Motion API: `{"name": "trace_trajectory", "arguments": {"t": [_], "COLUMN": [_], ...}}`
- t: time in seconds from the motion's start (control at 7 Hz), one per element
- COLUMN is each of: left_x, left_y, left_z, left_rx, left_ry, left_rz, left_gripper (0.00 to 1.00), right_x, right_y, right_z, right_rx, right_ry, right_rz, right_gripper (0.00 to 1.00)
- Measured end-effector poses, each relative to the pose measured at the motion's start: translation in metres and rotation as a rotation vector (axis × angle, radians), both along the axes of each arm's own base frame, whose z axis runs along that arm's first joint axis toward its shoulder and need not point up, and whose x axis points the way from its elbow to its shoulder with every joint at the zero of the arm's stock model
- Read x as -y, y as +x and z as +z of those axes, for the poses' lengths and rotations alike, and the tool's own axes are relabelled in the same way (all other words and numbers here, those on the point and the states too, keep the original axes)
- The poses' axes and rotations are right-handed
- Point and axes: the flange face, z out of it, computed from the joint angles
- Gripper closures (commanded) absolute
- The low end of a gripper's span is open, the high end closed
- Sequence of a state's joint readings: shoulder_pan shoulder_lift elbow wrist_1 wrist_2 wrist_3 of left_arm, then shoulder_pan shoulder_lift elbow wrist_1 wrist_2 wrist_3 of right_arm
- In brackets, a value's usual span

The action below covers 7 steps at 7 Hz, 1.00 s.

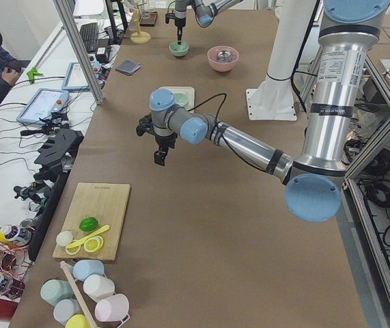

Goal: Stack green bowls together

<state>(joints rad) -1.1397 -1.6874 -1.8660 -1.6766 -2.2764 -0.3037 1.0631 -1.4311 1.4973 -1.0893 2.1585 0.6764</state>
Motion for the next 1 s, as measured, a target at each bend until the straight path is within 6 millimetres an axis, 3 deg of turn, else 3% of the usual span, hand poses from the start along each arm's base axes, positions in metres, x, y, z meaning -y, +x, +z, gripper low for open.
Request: {"name": "trace_trajectory", "arguments": {"t": [0.14, 0.57, 0.86, 1.0], "left_x": [0.000, 0.001, 0.000, -0.001], "left_y": [0.000, 0.000, 0.000, 0.000], "left_z": [0.001, 0.003, 0.005, 0.007], "left_rx": [0.001, 0.003, 0.004, 0.005], "left_ry": [-0.001, -0.005, -0.009, -0.012], "left_rz": [0.000, 0.000, 0.000, 0.000], "left_gripper": [0.02, 0.02, 0.02, 0.02], "right_x": [-0.001, -0.004, 0.001, 0.015], "right_y": [-0.002, -0.002, -0.005, -0.013], "right_z": [0.000, -0.009, -0.049, -0.089], "right_rx": [0.000, 0.019, 0.054, 0.058], "right_ry": [-0.002, 0.013, 0.023, -0.011], "right_rz": [-0.002, -0.015, -0.023, -0.021], "right_gripper": [0.98, 1.00, 1.00, 1.00]}}
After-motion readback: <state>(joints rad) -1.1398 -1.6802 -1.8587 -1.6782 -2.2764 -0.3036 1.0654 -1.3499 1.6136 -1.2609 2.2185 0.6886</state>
